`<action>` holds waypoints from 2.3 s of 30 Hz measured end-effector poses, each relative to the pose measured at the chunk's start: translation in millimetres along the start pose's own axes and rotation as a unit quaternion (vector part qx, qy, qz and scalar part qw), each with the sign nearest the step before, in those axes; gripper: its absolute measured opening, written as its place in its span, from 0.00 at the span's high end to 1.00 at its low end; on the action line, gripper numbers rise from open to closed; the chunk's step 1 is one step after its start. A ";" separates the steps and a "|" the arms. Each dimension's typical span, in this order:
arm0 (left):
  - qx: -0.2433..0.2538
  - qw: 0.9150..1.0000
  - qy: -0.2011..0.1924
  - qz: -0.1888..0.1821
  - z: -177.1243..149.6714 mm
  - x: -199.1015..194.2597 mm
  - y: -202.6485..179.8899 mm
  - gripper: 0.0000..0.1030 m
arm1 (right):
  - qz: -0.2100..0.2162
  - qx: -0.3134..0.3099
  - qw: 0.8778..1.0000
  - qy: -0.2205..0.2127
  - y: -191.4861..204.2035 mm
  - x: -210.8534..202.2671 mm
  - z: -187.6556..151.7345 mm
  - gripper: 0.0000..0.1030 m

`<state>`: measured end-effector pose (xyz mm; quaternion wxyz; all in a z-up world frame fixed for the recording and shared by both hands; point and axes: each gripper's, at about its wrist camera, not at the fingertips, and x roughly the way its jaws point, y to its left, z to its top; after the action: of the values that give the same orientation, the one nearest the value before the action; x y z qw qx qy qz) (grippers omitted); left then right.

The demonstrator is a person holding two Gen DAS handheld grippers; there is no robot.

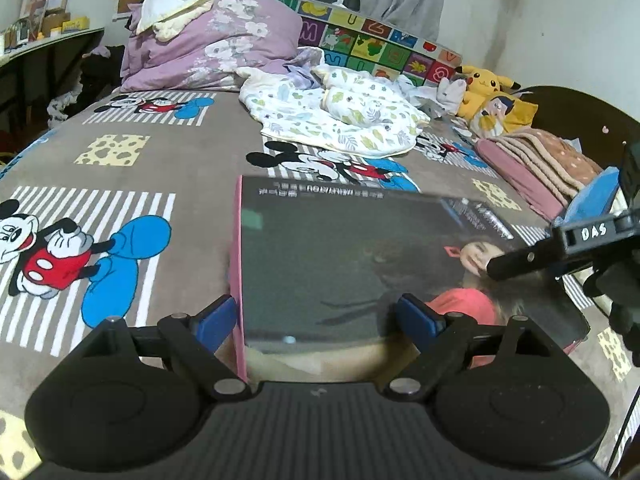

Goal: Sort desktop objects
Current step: 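Lower the magazine flat onto the box opening with both tools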

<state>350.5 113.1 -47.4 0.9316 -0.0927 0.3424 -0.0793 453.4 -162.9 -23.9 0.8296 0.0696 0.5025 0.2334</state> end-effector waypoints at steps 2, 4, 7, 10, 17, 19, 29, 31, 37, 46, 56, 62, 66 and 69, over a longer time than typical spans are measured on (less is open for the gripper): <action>0.002 1.000 0.003 -0.001 -2.5 2.0 0.1 0.15 | -0.009 -0.007 1.000 -0.001 0.9 3.4 -1.5 0.00; 0.008 1.000 0.008 0.004 -6.6 5.9 -1.9 0.15 | -0.015 -0.011 1.000 0.003 1.0 6.8 -2.7 0.00; 0.008 1.000 0.014 0.006 -12.0 12.5 -2.4 0.15 | -0.020 -0.016 1.000 -0.002 0.7 7.2 -2.9 0.00; -0.001 1.000 0.014 0.007 -14.2 17.4 -0.8 0.15 | -0.021 -0.018 1.000 -0.007 -0.4 6.2 -2.7 0.00; 0.011 1.000 0.004 0.019 -15.1 21.4 -4.6 0.15 | -0.025 -0.020 0.999 -0.015 -4.9 12.2 -3.6 0.00; 0.008 1.000 -0.001 0.020 -15.6 21.1 -5.0 0.15 | -0.027 -0.018 0.999 -0.023 -5.7 10.1 -2.0 0.00; 0.015 1.000 -0.014 0.017 -17.2 18.8 -7.2 0.15 | -0.036 0.018 0.998 -0.050 -30.7 0.1 1.7 0.01; 0.019 1.000 -0.019 0.014 -18.1 18.2 -7.5 0.15 | -0.034 0.030 0.998 -0.049 -38.5 1.5 -0.1 0.01; 0.012 1.000 -0.026 0.008 -19.5 19.2 -4.2 0.15 | -0.022 0.068 0.996 -0.052 -64.0 4.6 -5.4 0.01; -0.006 0.999 -0.034 -0.003 -16.4 22.7 0.0 0.15 | 0.070 0.122 0.988 -0.058 -84.7 0.7 -9.4 0.01; 0.017 0.999 -0.025 0.012 -13.0 26.6 -6.0 0.15 | 0.131 0.115 0.984 -0.031 -69.0 12.5 -13.5 0.00; 0.015 0.999 -0.034 0.011 -14.1 27.8 -5.1 0.15 | 0.080 0.131 0.986 -0.072 -86.0 10.1 -15.5 0.17; 0.024 0.999 -0.037 0.024 -20.5 30.1 -7.3 0.15 | 0.042 0.132 0.987 -0.085 -92.4 12.2 -16.0 0.23; 0.046 0.996 -0.062 0.039 -23.7 26.6 -12.8 0.15 | 0.023 0.132 0.987 -0.088 -97.4 13.1 -17.2 0.23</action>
<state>354.0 92.2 -78.8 0.9566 -0.0409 0.2836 -0.0529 474.5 -244.8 -76.7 0.8485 0.2106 0.4520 0.1771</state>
